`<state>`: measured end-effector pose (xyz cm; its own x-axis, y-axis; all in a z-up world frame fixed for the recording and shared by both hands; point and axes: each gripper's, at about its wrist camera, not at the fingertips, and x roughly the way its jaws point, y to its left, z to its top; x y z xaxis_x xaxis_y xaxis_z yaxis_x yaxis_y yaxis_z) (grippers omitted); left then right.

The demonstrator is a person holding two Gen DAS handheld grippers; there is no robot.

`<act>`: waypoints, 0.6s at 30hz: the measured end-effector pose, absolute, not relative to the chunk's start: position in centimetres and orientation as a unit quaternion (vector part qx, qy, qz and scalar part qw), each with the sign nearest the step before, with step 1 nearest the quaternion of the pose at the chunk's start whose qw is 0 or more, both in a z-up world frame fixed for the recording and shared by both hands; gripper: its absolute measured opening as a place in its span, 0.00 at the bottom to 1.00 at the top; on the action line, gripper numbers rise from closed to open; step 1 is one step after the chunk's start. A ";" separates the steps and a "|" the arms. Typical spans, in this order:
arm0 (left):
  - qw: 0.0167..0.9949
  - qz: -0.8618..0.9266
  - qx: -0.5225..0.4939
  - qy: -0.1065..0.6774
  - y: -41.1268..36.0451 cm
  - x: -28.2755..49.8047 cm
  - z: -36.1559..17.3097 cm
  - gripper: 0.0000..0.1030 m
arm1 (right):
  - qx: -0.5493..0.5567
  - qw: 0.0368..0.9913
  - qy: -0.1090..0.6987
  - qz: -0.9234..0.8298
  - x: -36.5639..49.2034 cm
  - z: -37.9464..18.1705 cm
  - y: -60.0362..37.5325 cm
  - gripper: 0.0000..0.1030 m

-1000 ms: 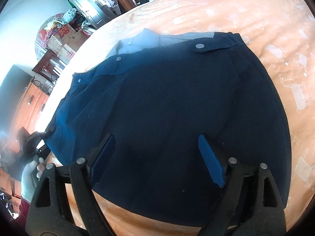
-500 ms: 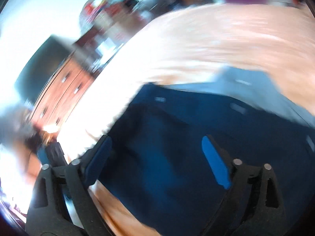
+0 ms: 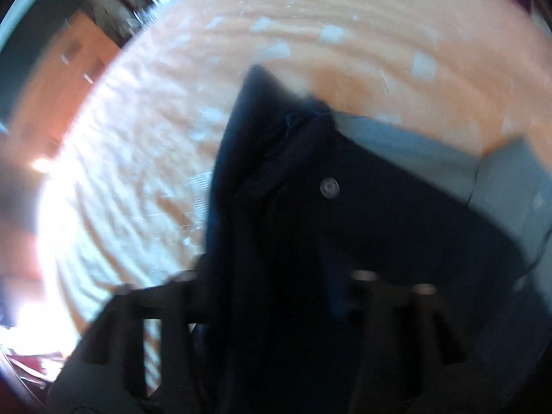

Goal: Fold small clothes

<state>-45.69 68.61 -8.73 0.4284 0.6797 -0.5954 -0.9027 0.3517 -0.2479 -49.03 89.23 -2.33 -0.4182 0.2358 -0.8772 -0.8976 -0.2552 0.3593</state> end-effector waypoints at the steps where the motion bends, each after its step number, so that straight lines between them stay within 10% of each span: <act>1: 0.801 0.492 -0.276 0.201 68.7 -45.3 -8.6 0.10 | -0.337 0.398 0.463 0.717 -48.1 -2.0 88.4 0.08; 9: 0.882 0.366 -0.220 0.200 65.5 -36.7 -2.8 0.10 | -0.129 0.479 0.453 0.741 -31.3 4.6 76.2 0.06; 18: 0.913 0.209 -0.197 0.290 61.7 -18.9 -3.4 0.13 | -0.021 0.511 0.526 0.680 -14.9 0.1 67.9 0.06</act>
<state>-18.89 61.66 -3.36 0.7440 0.2677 -0.6122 -0.4962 0.8350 -0.2378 -14.88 67.86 0.08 -0.4770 0.6723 -0.5661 -0.7169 0.0749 0.6931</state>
